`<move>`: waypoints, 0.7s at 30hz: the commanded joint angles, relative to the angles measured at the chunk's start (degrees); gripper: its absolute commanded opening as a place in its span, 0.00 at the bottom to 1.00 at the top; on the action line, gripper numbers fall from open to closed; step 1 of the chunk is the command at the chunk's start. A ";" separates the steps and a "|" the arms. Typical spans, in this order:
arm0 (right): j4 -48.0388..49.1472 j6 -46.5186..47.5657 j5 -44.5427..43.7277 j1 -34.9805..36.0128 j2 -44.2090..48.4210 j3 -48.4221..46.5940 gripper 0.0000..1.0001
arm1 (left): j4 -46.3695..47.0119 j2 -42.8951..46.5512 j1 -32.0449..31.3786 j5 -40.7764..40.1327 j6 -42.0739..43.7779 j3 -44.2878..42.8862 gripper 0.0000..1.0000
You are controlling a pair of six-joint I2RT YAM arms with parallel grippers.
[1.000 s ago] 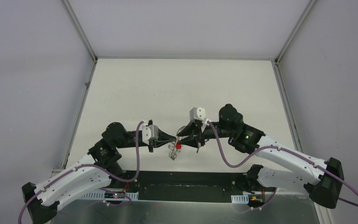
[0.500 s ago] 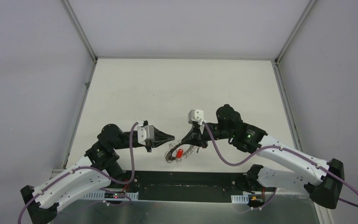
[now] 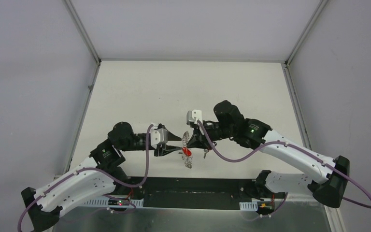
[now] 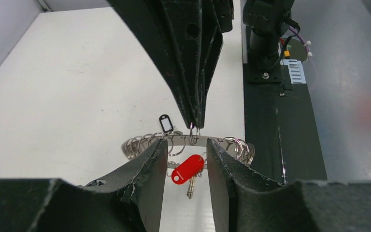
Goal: Put the keys on the keyring
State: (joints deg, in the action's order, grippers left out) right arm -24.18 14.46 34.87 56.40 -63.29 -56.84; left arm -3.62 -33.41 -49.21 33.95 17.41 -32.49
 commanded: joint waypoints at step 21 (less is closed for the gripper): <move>-9.37 2.02 0.78 0.73 -5.06 -10.11 0.00 | -1.70 -11.58 -1.50 6.66 -0.64 -6.36 0.24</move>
State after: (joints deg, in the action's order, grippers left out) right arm -35.88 16.73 34.94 56.64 -68.23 -63.72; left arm -7.11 -44.14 -49.63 39.33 18.33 -36.32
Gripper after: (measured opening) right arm 0.006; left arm 0.234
